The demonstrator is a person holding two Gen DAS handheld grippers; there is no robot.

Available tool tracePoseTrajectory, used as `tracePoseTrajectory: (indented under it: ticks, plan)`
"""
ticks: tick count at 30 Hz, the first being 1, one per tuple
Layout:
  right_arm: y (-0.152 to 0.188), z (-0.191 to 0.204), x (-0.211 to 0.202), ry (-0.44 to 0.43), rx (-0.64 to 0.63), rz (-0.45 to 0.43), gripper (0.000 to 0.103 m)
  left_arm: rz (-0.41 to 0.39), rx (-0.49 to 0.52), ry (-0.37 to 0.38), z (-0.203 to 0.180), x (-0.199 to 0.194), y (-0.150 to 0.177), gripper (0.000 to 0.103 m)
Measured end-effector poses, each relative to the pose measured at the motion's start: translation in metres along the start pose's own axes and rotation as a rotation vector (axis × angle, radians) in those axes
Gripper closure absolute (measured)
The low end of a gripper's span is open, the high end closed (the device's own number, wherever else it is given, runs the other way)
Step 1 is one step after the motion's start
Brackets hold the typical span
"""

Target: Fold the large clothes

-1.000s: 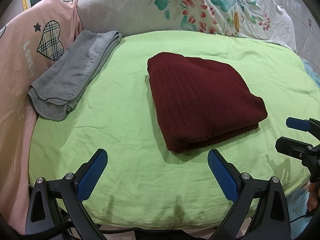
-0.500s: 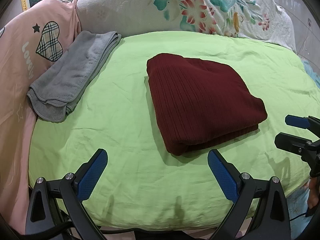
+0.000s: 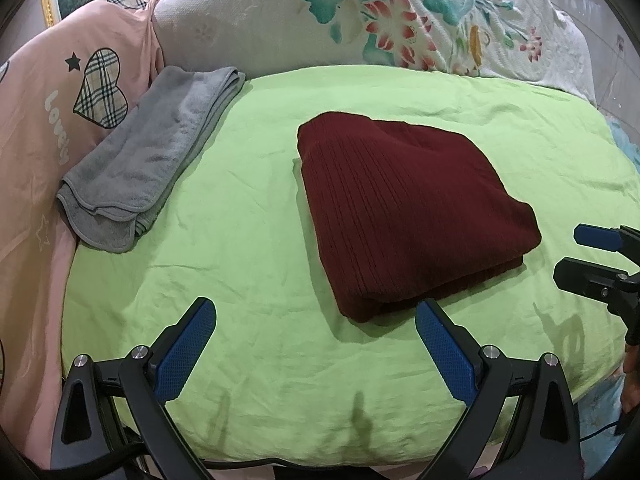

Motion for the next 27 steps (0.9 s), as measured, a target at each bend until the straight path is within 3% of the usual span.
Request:
tracePoseTrajectory:
  ticks: [27]
  plan:
    - [-0.005, -0.006, 0.012, -0.011, 0.035, 0.013, 0.0, 0.003, -0.002, 0.0, 0.0, 0.008, -0.007, 0.003]
Point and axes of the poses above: each gripper's, at about its wrist camera, not at the fingertips, and x roughly the way its jaws point, z to its left, y to its underside, the point moved 3 cm from there along x, roughly the way its jaws point, and after that the axes turned 10 degrees about y, right-handed, at the moved point
